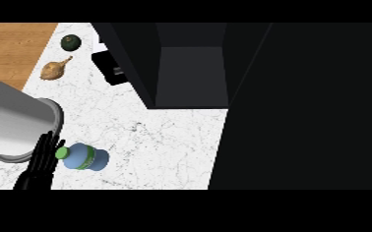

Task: Pick up the bottled water, place it into the cabinet and close the cabinet

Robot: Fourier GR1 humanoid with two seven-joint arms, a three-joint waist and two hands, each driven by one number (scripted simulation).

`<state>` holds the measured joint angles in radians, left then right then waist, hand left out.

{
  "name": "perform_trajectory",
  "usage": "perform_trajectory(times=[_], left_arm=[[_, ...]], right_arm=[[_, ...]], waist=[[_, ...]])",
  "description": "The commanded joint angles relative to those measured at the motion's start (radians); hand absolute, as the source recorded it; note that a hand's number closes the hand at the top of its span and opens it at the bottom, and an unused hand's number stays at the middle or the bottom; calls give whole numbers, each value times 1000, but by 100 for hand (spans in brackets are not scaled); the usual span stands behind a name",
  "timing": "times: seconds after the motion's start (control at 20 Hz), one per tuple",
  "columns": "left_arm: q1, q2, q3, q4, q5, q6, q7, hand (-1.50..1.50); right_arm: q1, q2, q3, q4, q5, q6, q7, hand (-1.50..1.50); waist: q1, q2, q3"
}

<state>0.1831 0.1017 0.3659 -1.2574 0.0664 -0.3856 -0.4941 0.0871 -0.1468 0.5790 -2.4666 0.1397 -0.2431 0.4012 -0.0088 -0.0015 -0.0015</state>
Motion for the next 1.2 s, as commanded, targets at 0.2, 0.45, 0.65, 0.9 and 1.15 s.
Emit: perform_trajectory(times=[0.2, 0.45, 0.65, 0.9, 1.15], left_arm=[[-106, 40, 21, 318, -48, -6, -216, -150], [-243, 96, 64, 505, -41, 3, -315, -150], [-297, 50, 46, 577, -46, 58, -368, -150], [-353, 65, 54, 680, -36, 62, -447, -150], [-392, 61, 22, 699, -24, -2, -448, 150]], right_arm=[[5, -40, -3, -110, 77, -10, 54, -150], [35, -66, 36, -126, 98, -30, 35, -150], [-85, -22, -12, -86, 80, -43, 127, -150], [-36, -73, -53, -63, 20, -15, 35, -150], [-8, -54, 46, -34, 102, -64, -4, -150]], waist=[[-1, 1, 0], [-9, 1, -1], [1, 2, -1], [0, 3, 0], [-6, 1, 0]])
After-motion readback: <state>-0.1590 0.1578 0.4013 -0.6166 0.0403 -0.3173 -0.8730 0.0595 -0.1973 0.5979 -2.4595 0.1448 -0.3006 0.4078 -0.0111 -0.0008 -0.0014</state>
